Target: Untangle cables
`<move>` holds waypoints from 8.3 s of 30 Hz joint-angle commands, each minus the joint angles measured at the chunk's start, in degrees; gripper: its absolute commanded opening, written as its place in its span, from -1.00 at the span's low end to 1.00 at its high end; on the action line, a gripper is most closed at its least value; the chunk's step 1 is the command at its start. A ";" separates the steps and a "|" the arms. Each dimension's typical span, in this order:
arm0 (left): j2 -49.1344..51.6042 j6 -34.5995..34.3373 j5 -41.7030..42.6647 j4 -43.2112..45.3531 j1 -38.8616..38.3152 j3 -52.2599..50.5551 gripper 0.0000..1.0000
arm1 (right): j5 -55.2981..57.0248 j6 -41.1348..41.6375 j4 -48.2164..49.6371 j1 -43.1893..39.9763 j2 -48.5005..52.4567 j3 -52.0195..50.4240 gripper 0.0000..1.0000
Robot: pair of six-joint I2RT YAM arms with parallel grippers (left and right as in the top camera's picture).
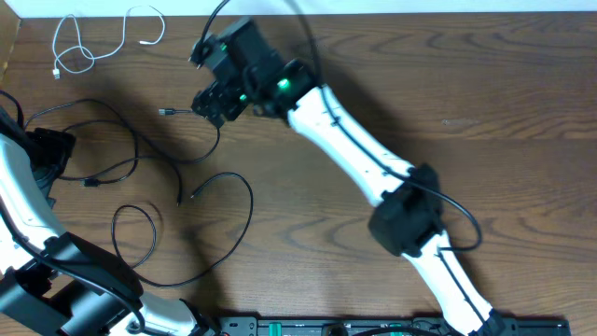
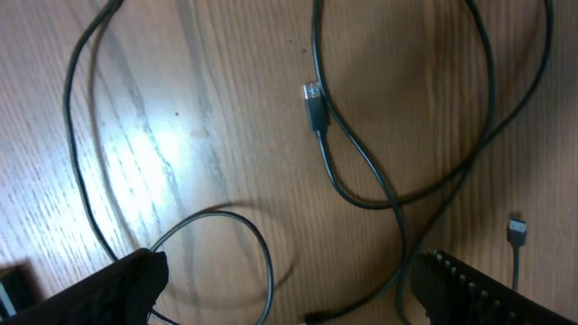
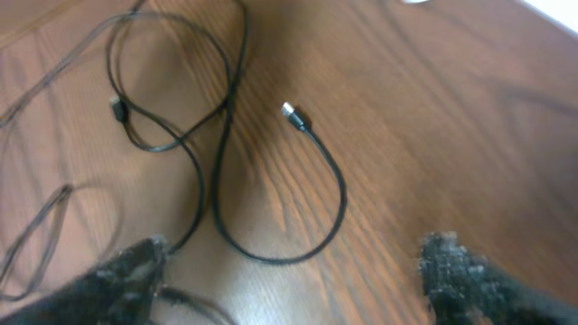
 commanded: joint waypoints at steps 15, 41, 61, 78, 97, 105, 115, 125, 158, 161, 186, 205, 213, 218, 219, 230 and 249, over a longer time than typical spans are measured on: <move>0.63 -0.26 2.54 -0.48 -0.07 0.13 0.82 | 19.37 2.89 4.39 6.84 14.01 0.90 0.14; 0.63 -0.26 2.51 -0.50 -0.07 0.13 0.83 | 21.77 26.08 -1.92 7.19 16.76 -0.81 -0.39; 0.63 -0.26 2.51 -0.48 -0.07 0.13 0.83 | 21.97 18.51 -3.45 6.71 6.47 -0.02 -0.98; 0.66 -0.22 5.57 2.89 -0.07 0.02 0.96 | 21.73 13.81 -9.14 7.37 -8.74 -0.04 -0.41; 12.41 -0.26 18.47 16.85 -10.27 -0.02 0.46 | 23.19 13.81 -27.98 -7.19 -24.70 -0.04 0.91; 17.68 -0.24 15.26 17.84 -13.70 -0.02 0.53 | 27.15 13.86 -35.95 -11.34 -27.04 -0.04 0.98; 22.38 -0.31 11.45 22.99 -15.37 -0.02 0.35 | 26.88 16.46 -38.97 -11.54 -26.97 -0.07 0.98; 23.15 -3.08 9.14 22.25 -18.23 -0.24 0.25 | 26.84 16.92 -41.05 -11.50 -26.97 -0.07 0.99; 26.86 -7.34 2.91 27.50 -19.87 -3.67 0.21 | 26.93 15.34 -41.81 -11.61 -26.97 -0.07 0.99; 26.88 -7.34 2.91 28.09 -19.87 -3.67 -0.05 | 26.95 15.34 -41.79 -11.61 -26.97 -0.07 0.98; 8.85 -4.68 5.22 24.63 -19.80 -3.50 -0.85 | 28.26 15.34 -42.45 -11.72 -26.93 -0.11 0.98; 15.67 -7.98 -6.64 35.08 -16.76 -3.52 0.32 | 28.22 15.37 -43.30 -11.72 -26.88 -0.17 0.99; 21.88 -7.98 -4.52 44.98 -14.99 -3.50 0.33 | 28.22 15.34 -44.50 -11.61 -26.88 -0.17 0.99; 22.49 -7.98 -4.57 47.39 -14.64 -3.50 0.33 | 28.24 15.37 -44.74 -11.54 -26.88 -0.17 0.99; 22.51 -7.98 -4.57 47.43 -14.64 -3.50 0.33 | 28.22 15.37 -44.68 -11.54 -26.86 -0.17 0.98; 26.40 -7.98 -6.88 47.47 -14.64 -3.52 0.32 | 28.24 15.37 -45.11 -11.56 -26.77 -0.17 0.99; 29.51 -7.52 -11.06 47.19 -14.40 -3.52 0.01 | 28.24 15.34 -45.99 -11.56 -26.27 -0.17 0.99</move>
